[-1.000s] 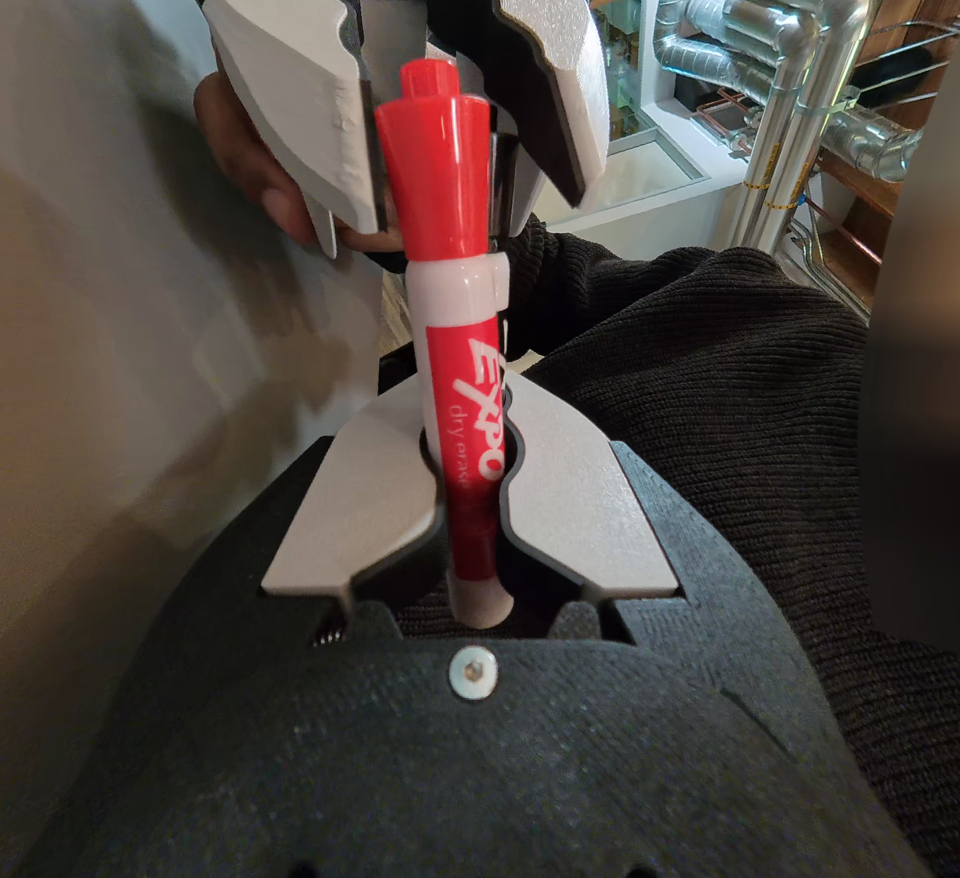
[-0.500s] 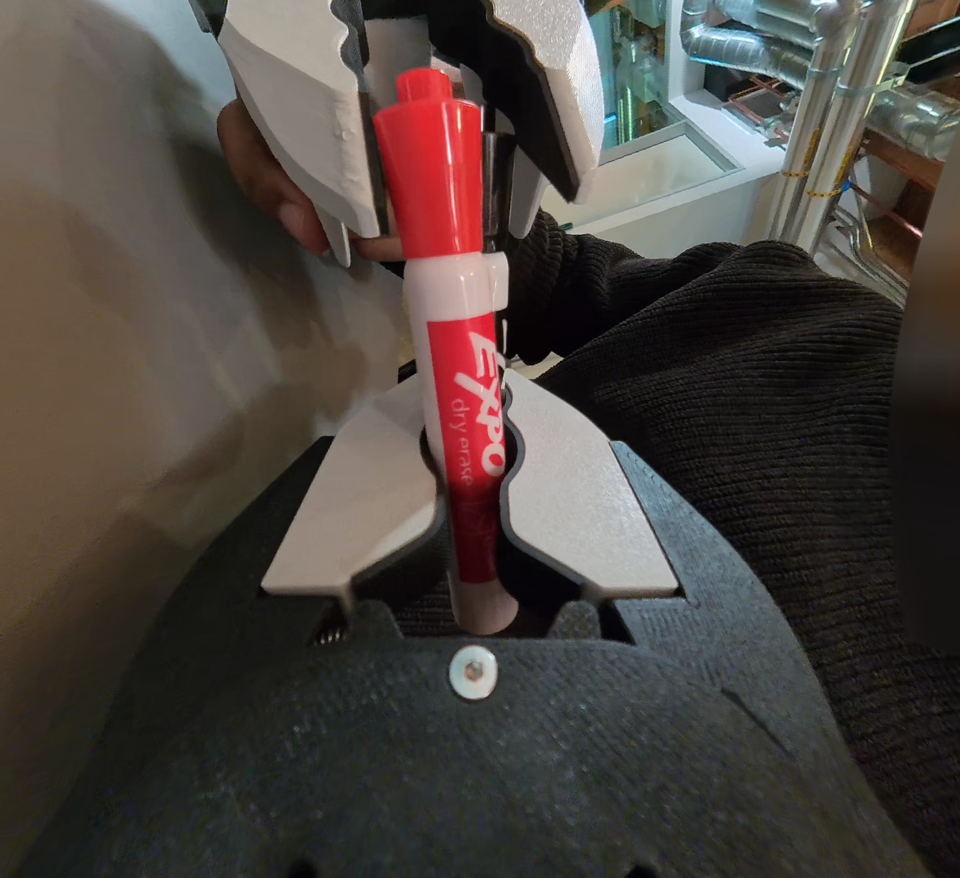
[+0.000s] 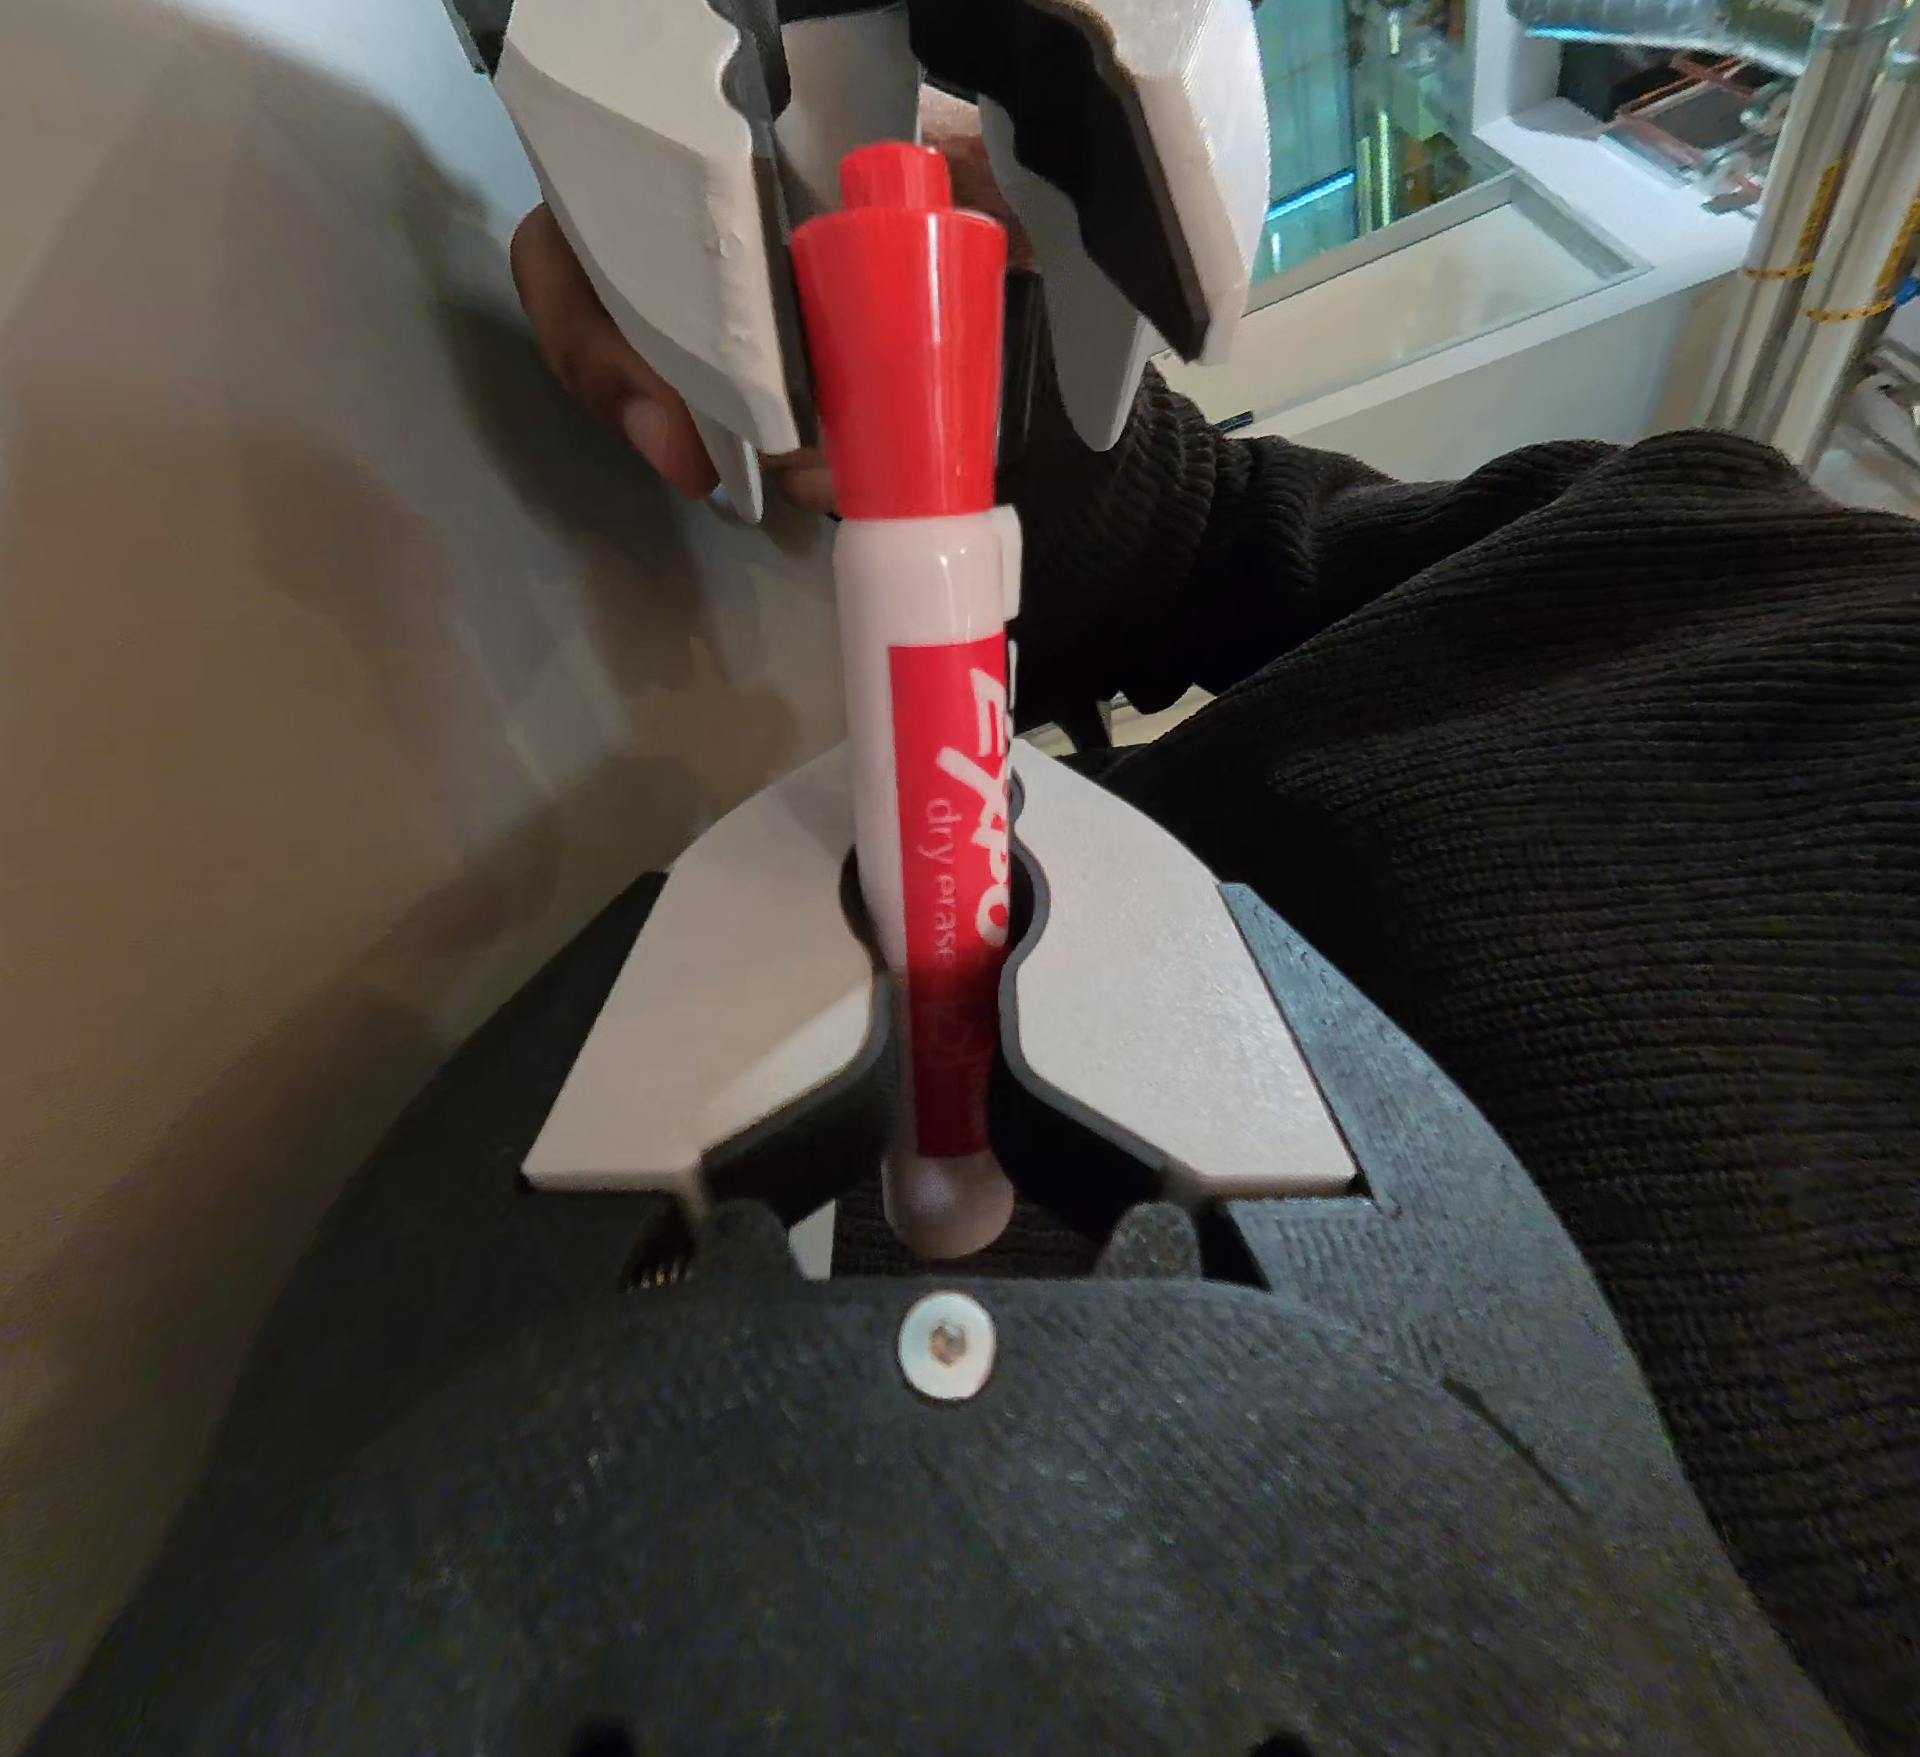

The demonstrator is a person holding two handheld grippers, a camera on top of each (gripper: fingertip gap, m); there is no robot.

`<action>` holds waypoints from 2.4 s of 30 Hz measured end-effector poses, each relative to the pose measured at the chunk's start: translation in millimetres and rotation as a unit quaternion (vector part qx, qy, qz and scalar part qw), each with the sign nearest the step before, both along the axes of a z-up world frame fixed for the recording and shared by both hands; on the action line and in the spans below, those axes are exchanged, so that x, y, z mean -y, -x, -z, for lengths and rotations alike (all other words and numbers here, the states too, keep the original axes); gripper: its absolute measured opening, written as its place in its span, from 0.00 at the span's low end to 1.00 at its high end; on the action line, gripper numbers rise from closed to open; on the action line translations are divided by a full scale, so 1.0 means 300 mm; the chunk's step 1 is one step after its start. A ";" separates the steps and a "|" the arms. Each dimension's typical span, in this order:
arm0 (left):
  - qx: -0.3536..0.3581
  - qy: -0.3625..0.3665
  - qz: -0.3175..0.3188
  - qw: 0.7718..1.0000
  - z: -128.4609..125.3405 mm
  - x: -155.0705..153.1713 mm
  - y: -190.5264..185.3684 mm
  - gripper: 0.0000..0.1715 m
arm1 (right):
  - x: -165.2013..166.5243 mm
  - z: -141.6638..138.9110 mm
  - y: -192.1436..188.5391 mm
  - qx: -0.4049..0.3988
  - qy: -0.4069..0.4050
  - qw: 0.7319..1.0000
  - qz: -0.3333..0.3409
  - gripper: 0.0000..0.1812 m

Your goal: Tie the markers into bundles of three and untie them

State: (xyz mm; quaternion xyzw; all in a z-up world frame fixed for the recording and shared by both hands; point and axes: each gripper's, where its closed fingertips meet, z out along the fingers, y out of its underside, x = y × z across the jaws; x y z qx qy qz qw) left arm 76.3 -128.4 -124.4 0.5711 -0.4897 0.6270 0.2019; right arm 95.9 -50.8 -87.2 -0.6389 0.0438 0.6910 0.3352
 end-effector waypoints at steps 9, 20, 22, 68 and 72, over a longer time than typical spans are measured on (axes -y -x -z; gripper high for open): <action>-0.003 -0.055 -0.013 0.998 0.020 -0.017 -0.004 0.08 | 0.003 0.002 0.005 0.001 0.000 1.000 -0.004 0.19; -0.023 -0.135 -0.030 0.990 0.059 -0.046 -0.002 0.09 | -0.002 0.008 0.004 -0.001 0.005 1.000 0.001 0.20; -0.029 -0.137 -0.032 0.990 0.064 -0.048 -0.002 0.09 | -0.004 0.009 0.001 -0.001 0.006 1.000 0.003 0.20; -0.039 -0.153 -0.204 0.966 0.063 -0.252 -0.052 0.09 | -0.129 0.041 -0.129 0.138 0.006 0.961 0.240 0.27; -0.042 -0.150 -0.221 0.963 0.062 -0.266 -0.015 0.09 | -0.170 0.000 -0.177 0.170 -0.015 0.950 0.260 0.27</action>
